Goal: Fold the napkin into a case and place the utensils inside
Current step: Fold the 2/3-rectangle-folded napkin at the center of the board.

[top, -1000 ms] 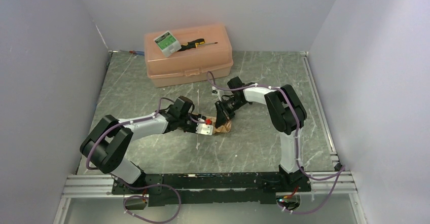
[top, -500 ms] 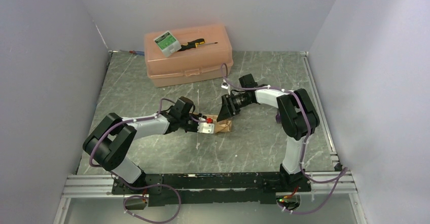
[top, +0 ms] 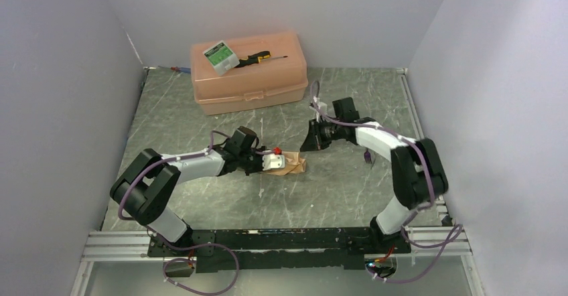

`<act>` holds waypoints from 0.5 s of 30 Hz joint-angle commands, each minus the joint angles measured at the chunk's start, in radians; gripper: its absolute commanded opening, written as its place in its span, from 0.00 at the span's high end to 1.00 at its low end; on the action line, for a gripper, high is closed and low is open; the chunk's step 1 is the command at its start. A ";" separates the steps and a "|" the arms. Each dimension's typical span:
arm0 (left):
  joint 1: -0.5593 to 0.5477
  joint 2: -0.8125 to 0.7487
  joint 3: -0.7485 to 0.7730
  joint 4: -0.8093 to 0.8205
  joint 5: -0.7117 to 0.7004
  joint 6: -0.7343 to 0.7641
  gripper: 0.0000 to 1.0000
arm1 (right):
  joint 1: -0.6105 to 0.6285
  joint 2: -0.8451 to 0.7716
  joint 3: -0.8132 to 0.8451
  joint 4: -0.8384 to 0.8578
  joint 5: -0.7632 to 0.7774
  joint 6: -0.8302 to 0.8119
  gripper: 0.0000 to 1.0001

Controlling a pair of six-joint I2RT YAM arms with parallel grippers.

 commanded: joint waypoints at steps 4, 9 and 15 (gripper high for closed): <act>-0.002 0.015 0.036 -0.021 -0.025 -0.057 0.74 | 0.009 -0.269 -0.112 0.104 0.074 0.029 0.98; -0.002 0.021 0.042 -0.016 -0.032 -0.068 0.76 | 0.127 -0.316 -0.201 0.216 0.081 0.070 1.00; -0.002 0.023 0.037 -0.001 -0.038 -0.069 0.78 | 0.195 -0.178 -0.179 0.308 0.072 0.123 1.00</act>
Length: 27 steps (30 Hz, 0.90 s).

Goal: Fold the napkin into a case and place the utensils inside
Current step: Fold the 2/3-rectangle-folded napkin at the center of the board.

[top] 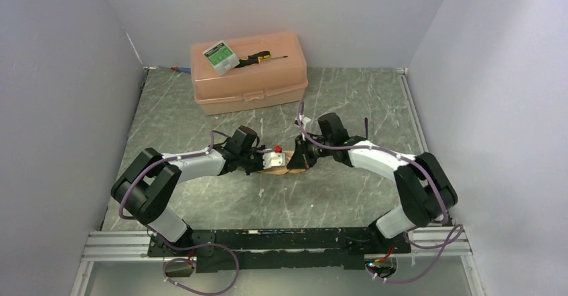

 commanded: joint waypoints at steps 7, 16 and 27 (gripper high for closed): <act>-0.002 0.005 0.019 -0.001 -0.013 -0.010 0.79 | -0.013 0.216 0.103 0.119 -0.009 0.023 1.00; -0.003 -0.003 0.006 -0.005 -0.003 0.023 0.81 | -0.075 0.372 0.119 0.129 0.009 0.084 1.00; -0.002 -0.014 0.012 -0.001 -0.031 0.012 0.79 | -0.078 0.341 0.132 0.069 -0.011 0.069 1.00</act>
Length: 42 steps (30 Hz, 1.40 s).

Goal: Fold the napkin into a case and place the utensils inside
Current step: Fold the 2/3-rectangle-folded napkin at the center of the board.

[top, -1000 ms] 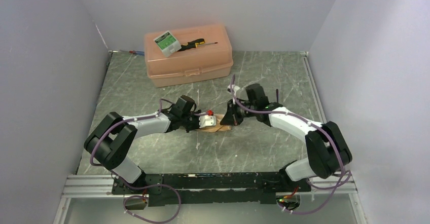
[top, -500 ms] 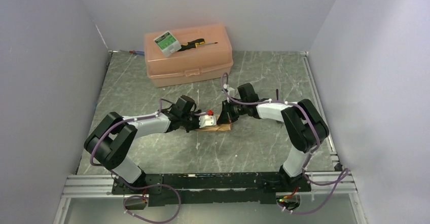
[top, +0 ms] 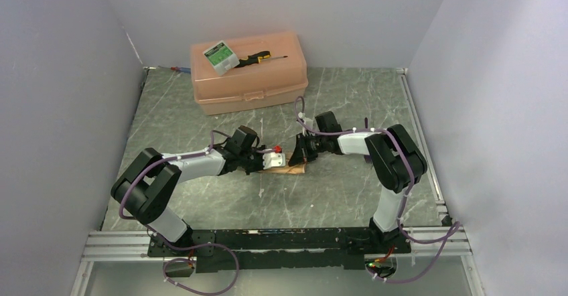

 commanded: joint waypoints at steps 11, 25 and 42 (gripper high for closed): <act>-0.002 -0.025 0.010 -0.019 -0.070 -0.070 0.80 | 0.119 -0.007 0.073 0.186 -0.028 0.169 1.00; -0.002 -0.027 0.032 -0.007 -0.105 -0.077 0.80 | 0.131 0.156 0.017 0.392 0.019 0.244 1.00; 0.014 -0.107 0.071 -0.195 -0.165 -0.073 0.76 | 0.136 0.162 0.064 0.257 0.068 0.171 1.00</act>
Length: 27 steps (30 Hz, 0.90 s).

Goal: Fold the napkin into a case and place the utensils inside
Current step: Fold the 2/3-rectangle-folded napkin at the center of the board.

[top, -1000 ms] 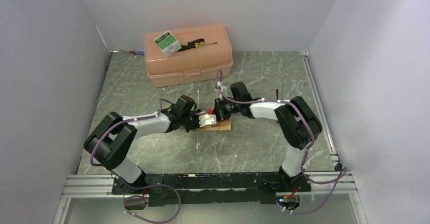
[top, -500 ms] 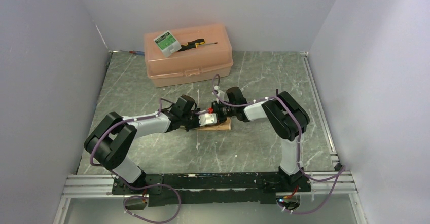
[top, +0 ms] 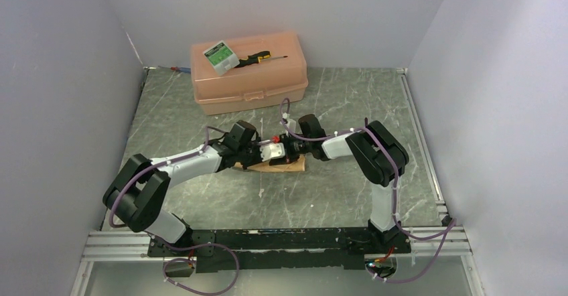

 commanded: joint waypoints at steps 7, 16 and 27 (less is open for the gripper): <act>0.031 -0.025 -0.068 -0.007 0.018 0.072 0.78 | 0.006 0.012 0.031 -0.081 0.083 -0.049 1.00; 0.067 0.011 -0.048 0.059 -0.060 0.040 0.83 | 0.007 0.015 0.002 -0.064 0.059 -0.040 1.00; 0.077 0.034 -0.059 0.109 -0.041 0.005 0.83 | 0.030 -0.005 0.063 -0.019 0.015 0.013 1.00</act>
